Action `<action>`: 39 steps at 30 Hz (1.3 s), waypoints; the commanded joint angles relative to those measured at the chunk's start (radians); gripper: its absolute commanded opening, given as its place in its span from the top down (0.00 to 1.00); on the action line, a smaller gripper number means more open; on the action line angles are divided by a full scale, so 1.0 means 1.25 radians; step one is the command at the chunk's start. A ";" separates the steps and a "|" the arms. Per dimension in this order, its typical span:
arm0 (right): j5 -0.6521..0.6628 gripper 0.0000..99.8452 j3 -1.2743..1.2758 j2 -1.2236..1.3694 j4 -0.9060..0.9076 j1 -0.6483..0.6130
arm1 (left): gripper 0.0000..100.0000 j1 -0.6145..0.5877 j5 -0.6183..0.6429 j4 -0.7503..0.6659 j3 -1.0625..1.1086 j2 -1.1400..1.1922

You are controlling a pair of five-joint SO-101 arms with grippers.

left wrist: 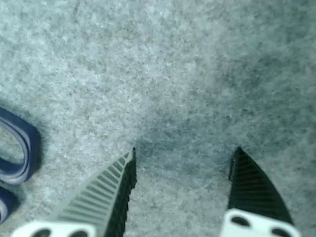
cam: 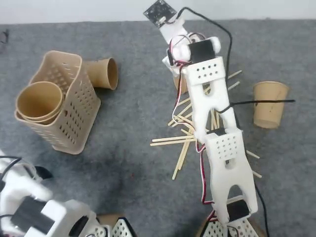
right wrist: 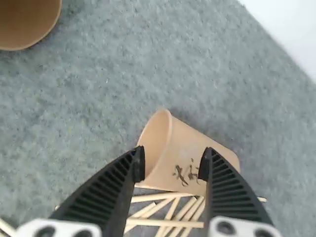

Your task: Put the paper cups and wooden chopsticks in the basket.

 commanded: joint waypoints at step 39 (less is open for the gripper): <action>0.160 0.86 -0.038 0.176 0.002 0.182 | 0.70 0.020 -0.009 -0.010 0.009 -0.011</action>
